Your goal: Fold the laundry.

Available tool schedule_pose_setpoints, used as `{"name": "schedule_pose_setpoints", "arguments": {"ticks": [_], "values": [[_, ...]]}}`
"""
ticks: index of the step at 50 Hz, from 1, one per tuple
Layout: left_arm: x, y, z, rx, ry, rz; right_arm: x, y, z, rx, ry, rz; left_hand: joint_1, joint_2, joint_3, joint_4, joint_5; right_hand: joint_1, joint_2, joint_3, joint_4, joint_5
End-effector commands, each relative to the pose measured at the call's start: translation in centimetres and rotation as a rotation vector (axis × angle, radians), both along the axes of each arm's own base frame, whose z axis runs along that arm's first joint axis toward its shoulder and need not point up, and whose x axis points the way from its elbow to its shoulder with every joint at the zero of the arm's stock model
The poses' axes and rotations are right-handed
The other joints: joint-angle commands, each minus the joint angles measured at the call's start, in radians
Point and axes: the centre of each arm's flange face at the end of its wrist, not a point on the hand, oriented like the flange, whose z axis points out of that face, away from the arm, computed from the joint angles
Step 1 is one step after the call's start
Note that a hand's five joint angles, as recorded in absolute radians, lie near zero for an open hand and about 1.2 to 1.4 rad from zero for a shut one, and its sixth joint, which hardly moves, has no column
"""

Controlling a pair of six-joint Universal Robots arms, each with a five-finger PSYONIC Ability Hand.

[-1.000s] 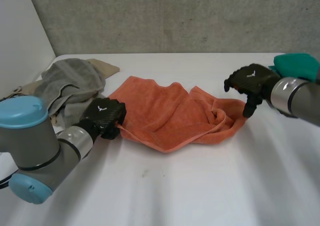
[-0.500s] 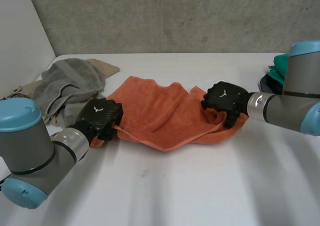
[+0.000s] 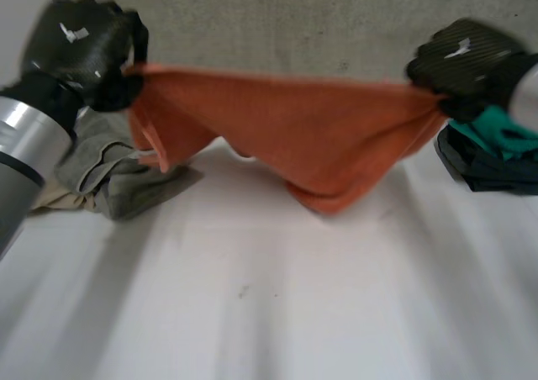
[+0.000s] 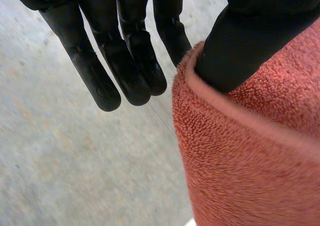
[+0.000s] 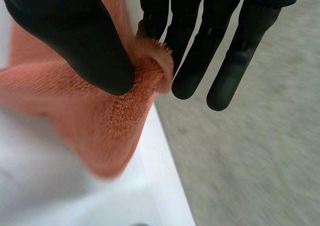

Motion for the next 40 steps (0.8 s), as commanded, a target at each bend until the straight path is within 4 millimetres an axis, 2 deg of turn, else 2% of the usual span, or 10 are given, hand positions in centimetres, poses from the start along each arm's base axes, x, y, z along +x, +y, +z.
{"name": "schedule_pose_setpoints", "arguments": {"ticks": [1, 8, 11, 17, 21, 25, 26, 31, 35, 40], "values": [[0.5, 1.8, 1.1, 0.083, -0.023, 0.002, -3.7, 4.1, 0.7, 0.038, 0.051, -0.189, 0.257, 0.201, 0.205, 0.197, 0.242, 0.273, 0.229, 0.211, 0.200, 0.242], [-0.1, -0.1, -4.9, 0.320, -0.102, 0.005, -2.9, 4.1, -3.6, 0.164, 0.146, -0.149, 0.257, 0.201, 0.205, 0.197, 0.242, 0.273, 0.229, 0.211, 0.200, 0.242], [-0.7, -1.6, -8.1, 0.400, -0.150, 0.002, -1.3, 2.1, -7.5, 0.284, 0.177, -0.112, 0.257, 0.201, 0.205, 0.197, 0.242, 0.273, 0.229, 0.211, 0.200, 0.242], [-1.7, -6.2, -11.2, 0.392, -0.263, 0.057, 0.3, -2.6, -9.2, 0.245, 0.125, -0.166, 0.257, 0.201, 0.205, 0.197, 0.242, 0.273, 0.229, 0.211, 0.200, 0.242], [-4.0, -9.6, -8.3, 0.173, -0.277, 0.062, 1.7, -6.7, -8.0, 0.073, 0.024, -0.204, 0.257, 0.201, 0.205, 0.197, 0.242, 0.273, 0.229, 0.211, 0.200, 0.242], [-5.6, -12.5, -1.9, -0.148, -0.157, 0.085, 3.3, -10.3, -2.9, -0.217, -0.211, -0.226, 0.257, 0.201, 0.205, 0.197, 0.242, 0.273, 0.229, 0.211, 0.200, 0.242], [-5.8, -13.1, 0.9, -0.287, -0.088, 0.097, 3.6, -11.1, -0.2, -0.349, -0.339, -0.225, 0.257, 0.201, 0.205, 0.197, 0.242, 0.273, 0.229, 0.211, 0.200, 0.242], [-5.4, -13.2, 7.3, -0.616, 0.131, 0.098, 2.9, -11.0, 6.9, -0.706, -0.630, -0.198, 0.257, 0.201, 0.205, 0.197, 0.242, 0.273, 0.229, 0.211, 0.200, 0.242], [-4.6, -12.0, 9.3, -0.640, 0.174, 0.102, 2.8, -9.6, 8.6, -0.760, -0.648, -0.171, 0.257, 0.201, 0.205, 0.197, 0.242, 0.273, 0.229, 0.211, 0.200, 0.242], [-4.5, -11.3, 6.4, -0.486, 0.116, 0.095, 3.1, -9.1, 6.3, -0.643, -0.581, -0.139, 0.257, 0.201, 0.205, 0.197, 0.242, 0.273, 0.229, 0.211, 0.200, 0.242]]}}
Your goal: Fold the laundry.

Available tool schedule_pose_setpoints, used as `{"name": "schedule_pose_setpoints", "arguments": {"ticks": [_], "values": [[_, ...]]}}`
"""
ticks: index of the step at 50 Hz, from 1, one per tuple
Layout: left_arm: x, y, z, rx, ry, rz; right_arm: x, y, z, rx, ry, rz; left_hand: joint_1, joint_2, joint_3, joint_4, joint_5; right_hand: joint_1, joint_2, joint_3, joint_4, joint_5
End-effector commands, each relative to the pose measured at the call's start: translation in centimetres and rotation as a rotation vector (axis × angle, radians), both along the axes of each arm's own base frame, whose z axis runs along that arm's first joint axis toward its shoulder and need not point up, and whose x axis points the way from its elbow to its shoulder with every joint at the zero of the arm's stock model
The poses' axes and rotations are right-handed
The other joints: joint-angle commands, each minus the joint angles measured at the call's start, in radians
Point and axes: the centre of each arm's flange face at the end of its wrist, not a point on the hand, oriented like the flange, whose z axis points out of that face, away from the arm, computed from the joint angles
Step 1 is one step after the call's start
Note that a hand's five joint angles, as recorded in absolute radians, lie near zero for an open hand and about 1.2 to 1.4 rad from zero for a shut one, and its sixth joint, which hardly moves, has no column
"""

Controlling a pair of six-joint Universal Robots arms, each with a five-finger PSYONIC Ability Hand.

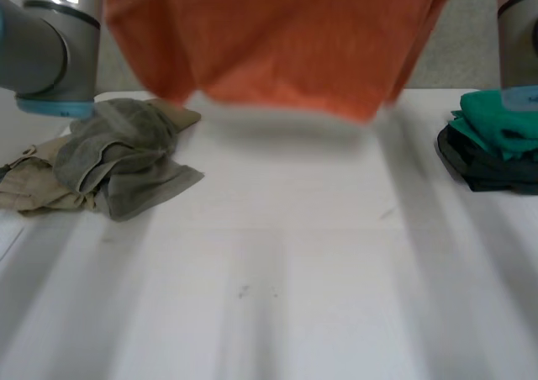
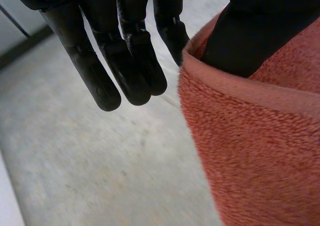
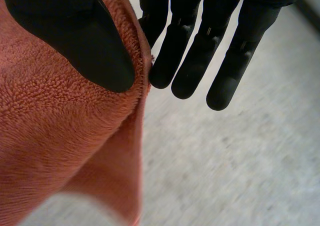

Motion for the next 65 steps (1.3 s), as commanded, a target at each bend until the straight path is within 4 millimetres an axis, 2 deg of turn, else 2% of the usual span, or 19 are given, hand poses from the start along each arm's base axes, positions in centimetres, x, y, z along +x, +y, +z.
{"name": "schedule_pose_setpoints", "arguments": {"ticks": [1, 2, 4, 5, 8, 9, 10, 12, 13, 16, 17, 20, 23, 24, 28, 48, 53, 58, 65], "values": [[0.6, 1.3, -2.4, 0.159, -0.031, -0.007, 0.0, 1.2, -2.7, 0.135, 0.091, 0.051, 0.257, 0.199, 0.201, 0.196, 0.242, 0.273, 0.220, 0.208, 0.199, 0.221], [0.8, 1.9, -4.3, 0.238, -0.064, -0.001, 0.0, 1.3, -3.2, 0.162, 0.104, 0.056, 0.257, 0.199, 0.201, 0.196, 0.242, 0.273, 0.220, 0.208, 0.199, 0.221], [0.9, 3.0, -6.9, 0.335, -0.102, -0.005, 0.2, 1.7, -6.4, 0.304, 0.156, 0.082, 0.257, 0.199, 0.201, 0.196, 0.242, 0.273, 0.220, 0.208, 0.199, 0.221], [1.0, 3.2, -7.4, 0.353, -0.109, -0.004, 0.2, 2.0, -8.1, 0.378, 0.179, 0.094, 0.257, 0.199, 0.201, 0.196, 0.242, 0.273, 0.220, 0.208, 0.199, 0.221], [1.4, 4.8, -11.5, 0.487, -0.161, -0.007, 0.2, 2.5, -11.1, 0.506, 0.217, 0.108, 0.257, 0.199, 0.201, 0.196, 0.242, 0.273, 0.220, 0.208, 0.199, 0.221], [1.5, 5.1, -12.3, 0.514, -0.172, -0.006, -0.1, 3.0, -13.2, 0.592, 0.240, 0.109, 0.257, 0.199, 0.201, 0.196, 0.242, 0.273, 0.220, 0.208, 0.199, 0.221], [1.9, 6.4, -16.0, 0.619, -0.221, -0.004, -0.3, 3.6, -15.0, 0.663, 0.262, 0.109, 0.257, 0.199, 0.201, 0.196, 0.242, 0.273, 0.220, 0.208, 0.199, 0.221], [2.2, 7.4, -18.5, 0.686, -0.258, 0.000, -0.4, 4.3, -17.4, 0.747, 0.293, 0.110, 0.257, 0.199, 0.201, 0.196, 0.242, 0.273, 0.220, 0.208, 0.199, 0.221], [2.4, 8.0, -20.2, 0.727, -0.286, 0.004, -0.6, 5.1, -19.8, 0.821, 0.326, 0.115, 0.257, 0.199, 0.201, 0.196, 0.242, 0.273, 0.220, 0.208, 0.199, 0.221], [2.8, 8.9, -23.3, 0.795, -0.345, 0.019, -0.9, 6.9, -23.3, 0.916, 0.394, 0.127, 0.257, 0.199, 0.201, 0.196, 0.242, 0.273, 0.220, 0.208, 0.199, 0.221], [3.0, 9.0, -25.2, 0.831, -0.383, 0.031, -1.0, 7.3, -23.8, 0.931, 0.411, 0.130, 0.257, 0.199, 0.201, 0.196, 0.242, 0.273, 0.220, 0.208, 0.199, 0.221], [3.4, 9.0, -28.5, 0.894, -0.451, 0.047, -1.2, 8.6, -25.5, 0.974, 0.463, 0.152, 0.257, 0.199, 0.201, 0.196, 0.242, 0.273, 0.220, 0.208, 0.199, 0.221], [3.7, 8.8, -30.2, 0.925, -0.491, 0.052, -1.2, 9.1, -26.0, 0.988, 0.480, 0.167, 0.234, 0.176, 0.179, 0.173, 0.219, 0.273, 0.220, 0.208, 0.199, 0.221], [4.0, 8.5, -30.9, 0.935, -0.506, 0.056, -1.2, 9.2, -26.1, 0.994, 0.480, 0.168, 0.100, 0.042, 0.045, 0.039, 0.086, 0.273, 0.220, 0.208, 0.199, 0.221], [5.2, 7.3, -31.1, 0.933, -0.514, 0.064, -1.3, 9.4, -26.2, 0.999, 0.481, 0.169, -0.302, -0.360, -0.358, -0.363, -0.317, 0.273, 0.220, 0.208, 0.199, 0.221], [7.6, 5.6, -31.1, 0.950, -0.482, 0.061, -2.1, 9.1, -26.6, 1.024, 0.465, 0.149, -0.312, -0.370, -0.368, -0.373, -0.327, 0.273, 0.220, 0.208, 0.199, 0.221], [7.2, 5.4, -30.8, 0.949, -0.459, -0.005, -2.1, 9.1, -26.7, 1.026, 0.464, 0.148, -0.178, -0.236, -0.233, -0.238, -0.192, 0.273, 0.220, 0.208, 0.199, 0.221], [6.7, 4.7, -30.1, 0.988, -0.350, -0.085, -2.2, 9.1, -26.7, 1.031, 0.457, 0.148, 0.256, 0.198, 0.200, 0.195, 0.241, 0.273, 0.220, 0.208, 0.199, 0.221], [6.4, 4.2, -29.3, 1.051, -0.253, -0.131, -2.3, 9.0, -26.2, 1.040, 0.449, 0.143, 0.257, 0.199, 0.201, 0.196, 0.242, 0.222, 0.169, 0.157, 0.148, 0.170]]}}
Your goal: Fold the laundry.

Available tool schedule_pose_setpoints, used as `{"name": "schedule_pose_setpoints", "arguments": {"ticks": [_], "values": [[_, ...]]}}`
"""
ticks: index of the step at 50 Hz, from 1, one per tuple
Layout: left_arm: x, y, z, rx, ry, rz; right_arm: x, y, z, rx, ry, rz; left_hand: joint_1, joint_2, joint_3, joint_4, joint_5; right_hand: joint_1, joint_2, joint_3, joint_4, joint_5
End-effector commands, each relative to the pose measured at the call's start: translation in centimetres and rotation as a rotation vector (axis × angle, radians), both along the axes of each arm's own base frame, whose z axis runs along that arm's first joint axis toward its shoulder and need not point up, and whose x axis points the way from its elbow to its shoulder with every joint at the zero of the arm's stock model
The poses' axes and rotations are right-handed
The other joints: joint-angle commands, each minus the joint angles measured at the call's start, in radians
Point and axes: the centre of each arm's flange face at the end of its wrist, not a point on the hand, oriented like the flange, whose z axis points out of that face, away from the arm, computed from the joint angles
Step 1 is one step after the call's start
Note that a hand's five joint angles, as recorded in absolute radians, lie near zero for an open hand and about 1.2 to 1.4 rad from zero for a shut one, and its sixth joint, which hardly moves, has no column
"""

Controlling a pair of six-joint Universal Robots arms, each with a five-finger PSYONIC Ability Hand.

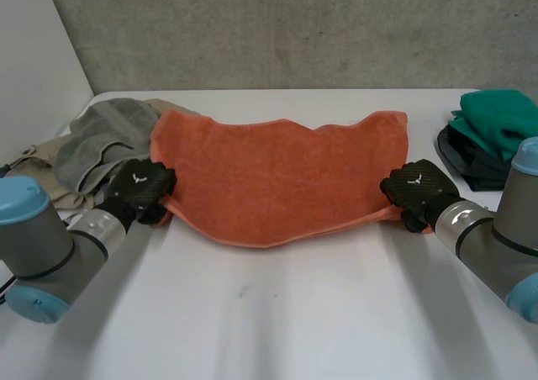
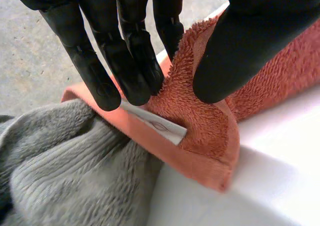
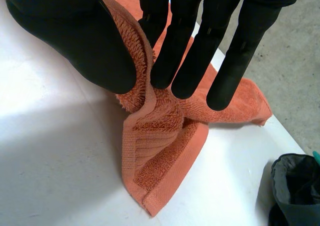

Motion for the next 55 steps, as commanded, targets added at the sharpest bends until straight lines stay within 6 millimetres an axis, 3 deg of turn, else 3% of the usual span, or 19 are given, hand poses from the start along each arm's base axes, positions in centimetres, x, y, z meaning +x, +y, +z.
{"name": "schedule_pose_setpoints", "arguments": {"ticks": [1, 4, 12, 14, 20, 27, 38, 46, 52, 53, 54, 55], "values": [[-0.3, -0.4, 1.1, 0.067, 0.093, 0.016, -0.4, -0.2, 0.7, 0.020, -0.003, -0.018, 0.270, 0.206, 0.209, 0.199, 0.257, -0.159, -0.217, -0.225, -0.233, -0.214], [-0.2, -0.3, 1.1, 0.073, 0.086, 0.019, -1.7, -1.0, 2.5, 0.038, -0.017, -0.061, 0.270, 0.206, 0.209, 0.199, 0.257, -0.353, -0.411, -0.419, -0.428, -0.408], [0.0, 0.3, 2.0, 0.064, 0.085, 0.019, -4.0, -3.4, 7.4, 0.110, -0.080, -0.118, 0.270, 0.206, 0.209, 0.199, 0.257, -0.451, -0.509, -0.516, -0.525, -0.506], [0.0, 0.6, 2.2, 0.061, 0.084, 0.018, -4.5, -3.9, 7.6, 0.126, -0.088, -0.126, 0.270, 0.206, 0.209, 0.199, 0.257, -0.448, -0.506, -0.513, -0.522, -0.503], [-0.1, 1.0, 3.2, 0.039, 0.089, 0.014, -5.1, -5.4, 6.2, 0.211, -0.153, -0.180, 0.270, 0.206, 0.209, 0.199, 0.257, -0.439, -0.497, -0.505, -0.513, -0.494], [0.0, 1.4, 4.1, 0.018, 0.093, 0.013, -5.2, -4.6, 3.6, 0.365, -0.356, -0.286, 0.270, 0.206, 0.209, 0.199, 0.257, -0.448, -0.506, -0.513, -0.522, -0.502], [-0.1, 1.2, 4.8, -0.004, 0.098, 0.010, -4.9, -4.8, 0.7, 0.355, -0.464, -0.323, 0.270, 0.206, 0.209, 0.199, 0.257, -0.483, -0.541, -0.549, -0.557, -0.538], [-0.2, 0.7, 5.5, -0.029, 0.103, 0.008, -3.5, -5.6, -1.6, 0.321, -0.449, -0.343, 0.270, 0.206, 0.209, 0.199, 0.257, -0.451, -0.509, -0.516, -0.525, -0.506], [-0.3, 0.5, 5.9, -0.032, 0.106, 0.022, -2.7, -6.2, -3.1, 0.286, -0.431, -0.348, 0.270, 0.206, 0.209, 0.199, 0.257, -0.255, -0.313, -0.320, -0.329, -0.310], [-0.4, 0.5, 5.9, -0.032, 0.106, 0.023, -2.6, -6.3, -3.1, 0.282, -0.434, -0.346, 0.270, 0.206, 0.209, 0.199, 0.257, -0.135, -0.193, -0.200, -0.209, -0.190], [-0.5, 0.5, 6.0, -0.031, 0.105, 0.026, -2.6, -6.5, -3.1, 0.272, -0.436, -0.345, 0.270, 0.206, 0.209, 0.199, 0.257, 0.269, 0.211, 0.204, 0.195, 0.214], [-0.7, 0.6, 6.1, -0.029, 0.103, 0.031, -2.5, -6.5, -2.9, 0.263, -0.438, -0.341, 0.270, 0.206, 0.209, 0.199, 0.257, 0.273, 0.215, 0.208, 0.199, 0.218]]}}
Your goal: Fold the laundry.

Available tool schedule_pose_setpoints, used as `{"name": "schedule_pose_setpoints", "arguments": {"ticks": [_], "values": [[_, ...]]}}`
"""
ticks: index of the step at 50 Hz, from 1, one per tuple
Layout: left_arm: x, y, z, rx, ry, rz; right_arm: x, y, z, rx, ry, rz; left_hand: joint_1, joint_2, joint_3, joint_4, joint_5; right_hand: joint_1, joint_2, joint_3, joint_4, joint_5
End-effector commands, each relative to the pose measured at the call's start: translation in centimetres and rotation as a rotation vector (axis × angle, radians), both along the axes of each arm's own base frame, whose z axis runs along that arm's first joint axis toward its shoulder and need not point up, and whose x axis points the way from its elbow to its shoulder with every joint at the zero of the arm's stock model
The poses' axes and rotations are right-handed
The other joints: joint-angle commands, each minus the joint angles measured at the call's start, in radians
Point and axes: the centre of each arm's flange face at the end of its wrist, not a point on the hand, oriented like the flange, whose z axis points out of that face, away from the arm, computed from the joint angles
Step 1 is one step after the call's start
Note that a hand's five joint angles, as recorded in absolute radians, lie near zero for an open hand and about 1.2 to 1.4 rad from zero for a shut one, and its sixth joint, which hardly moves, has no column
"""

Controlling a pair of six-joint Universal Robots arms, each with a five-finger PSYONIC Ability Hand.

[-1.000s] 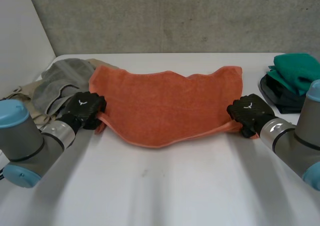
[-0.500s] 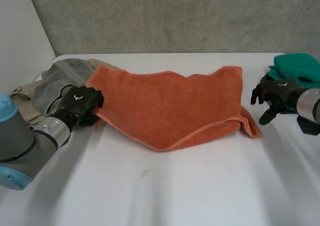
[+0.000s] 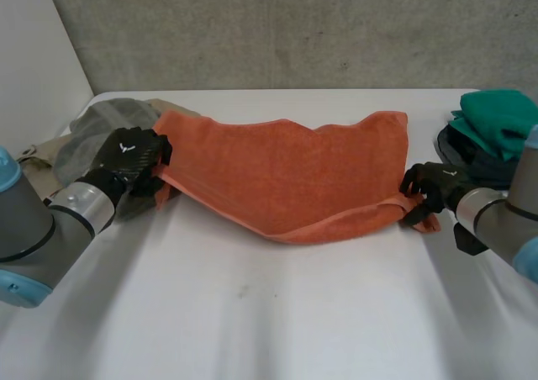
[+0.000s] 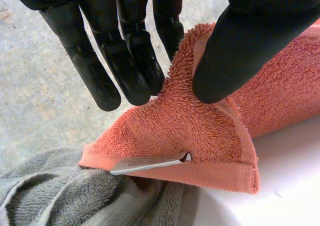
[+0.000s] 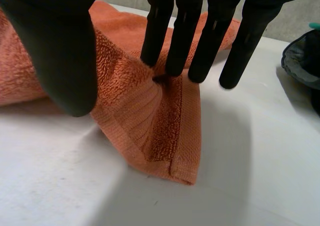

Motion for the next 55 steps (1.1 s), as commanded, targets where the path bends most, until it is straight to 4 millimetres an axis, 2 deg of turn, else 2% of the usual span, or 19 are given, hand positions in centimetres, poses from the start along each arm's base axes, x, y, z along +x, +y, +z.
{"name": "schedule_pose_setpoints", "arguments": {"ticks": [1, 5, 8, 9, 11, 17, 20, 23, 26, 30, 36, 39, 42, 45, 46, 48, 50, 51, 55], "values": [[-0.5, 0.1, 0.4, 0.006, -0.003, 0.022, 0.4, -0.7, -0.3, -0.044, 0.008, -0.007, 0.270, 0.201, 0.204, 0.197, 0.257, 0.619, 0.638, 0.633, 0.633, 0.634], [-0.2, 0.4, 2.4, -0.021, -0.006, 0.068, 0.1, -0.8, 1.5, -0.105, 0.020, -0.011, 0.270, 0.201, 0.204, 0.197, 0.257, 0.619, 0.638, 0.633, 0.633, 0.634], [0.4, 1.0, 5.5, -0.074, 0.003, 0.106, 0.0, 0.3, 8.9, -0.297, 0.100, 0.035, 0.270, 0.201, 0.204, 0.197, 0.257, 0.619, 0.638, 0.633, 0.633, 0.634], [0.7, 1.7, 7.7, -0.114, 0.010, 0.114, -0.2, 0.7, 10.1, -0.323, 0.128, 0.045, 0.270, 0.201, 0.204, 0.197, 0.257, 0.619, 0.638, 0.633, 0.633, 0.634], [0.9, 2.4, 9.4, -0.141, 0.015, 0.117, -1.6, 1.9, 13.7, -0.396, 0.256, 0.068, 0.270, 0.201, 0.204, 0.197, 0.257, 0.619, 0.638, 0.633, 0.633, 0.634], [2.3, 6.4, 17.4, -0.286, 0.044, 0.138, -5.2, 4.0, 19.3, -0.498, 0.601, 0.068, 0.270, 0.201, 0.204, 0.197, 0.257, 0.619, 0.638, 0.633, 0.633, 0.634], [2.7, 7.9, 19.4, -0.301, 0.037, 0.143, -5.5, 5.8, 22.3, -0.548, 0.668, 0.044, 0.270, 0.201, 0.204, 0.197, 0.257, 0.619, 0.638, 0.633, 0.633, 0.634], [2.9, 8.0, 19.4, -0.275, 0.011, 0.151, -5.7, 7.3, 23.8, -0.552, 0.684, 0.036, 0.270, 0.201, 0.204, 0.197, 0.257, 0.619, 0.638, 0.633, 0.633, 0.634], [2.9, 8.0, 18.1, -0.218, -0.069, 0.155, -5.7, 7.5, 23.1, -0.502, 0.673, 0.066, 0.270, 0.201, 0.204, 0.197, 0.257, 0.619, 0.638, 0.633, 0.633, 0.634], [2.7, 6.5, 14.8, -0.137, -0.212, 0.145, -5.3, 5.9, 20.0, -0.396, 0.665, 0.122, 0.270, 0.201, 0.204, 0.197, 0.257, 0.619, 0.638, 0.633, 0.633, 0.634], [1.7, 2.6, 8.8, -0.025, -0.358, 0.124, -4.1, 2.8, 15.8, -0.298, 0.689, 0.183, 0.270, 0.201, 0.204, 0.197, 0.257, 0.619, 0.638, 0.633, 0.633, 0.634], [0.0, 0.1, 6.8, -0.036, -0.381, 0.095, -2.9, 0.8, 14.2, -0.294, 0.689, 0.183, 0.270, 0.201, 0.204, 0.197, 0.257, 0.619, 0.638, 0.633, 0.633, 0.634], [-2.1, -1.4, 6.7, -0.093, -0.364, 0.066, -0.9, -1.1, 14.3, -0.401, 0.682, 0.152, 0.270, 0.201, 0.204, 0.197, 0.257, 0.619, 0.638, 0.633, 0.633, 0.634], [-4.2, -4.3, 9.2, -0.266, -0.304, 0.081, 0.2, -2.9, 16.4, -0.562, 0.665, 0.076, 0.270, 0.201, 0.204, 0.197, 0.257, 0.619, 0.638, 0.633, 0.633, 0.634], [-4.4, -5.2, 10.5, -0.331, -0.280, 0.102, 0.8, -4.1, 18.7, -0.708, 0.632, 0.002, 0.270, 0.201, 0.204, 0.197, 0.257, 0.619, 0.638, 0.633, 0.633, 0.634], [-4.6, -7.2, 15.3, -0.554, -0.186, 0.179, 1.0, -5.1, 21.5, -0.872, 0.578, -0.085, 0.270, 0.201, 0.204, 0.197, 0.257, 0.619, 0.638, 0.633, 0.633, 0.634], [-4.8, -7.8, 18.6, -0.710, -0.107, 0.221, 1.0, -5.9, 25.5, -1.111, 0.472, -0.203, 0.270, 0.201, 0.204, 0.197, 0.257, 0.619, 0.638, 0.633, 0.633, 0.634], [-4.2, -8.2, 21.6, -0.857, -0.026, 0.277, 1.0, -5.9, 26.6, -1.185, 0.438, -0.236, 0.270, 0.201, 0.204, 0.197, 0.257, 0.619, 0.638, 0.633, 0.633, 0.634], [-3.5, -7.5, 26.2, -1.090, 0.149, 0.331, 0.9, -5.2, 30.1, -1.392, 0.354, -0.311, 0.270, 0.201, 0.204, 0.197, 0.257, 0.619, 0.638, 0.633, 0.633, 0.634]]}}
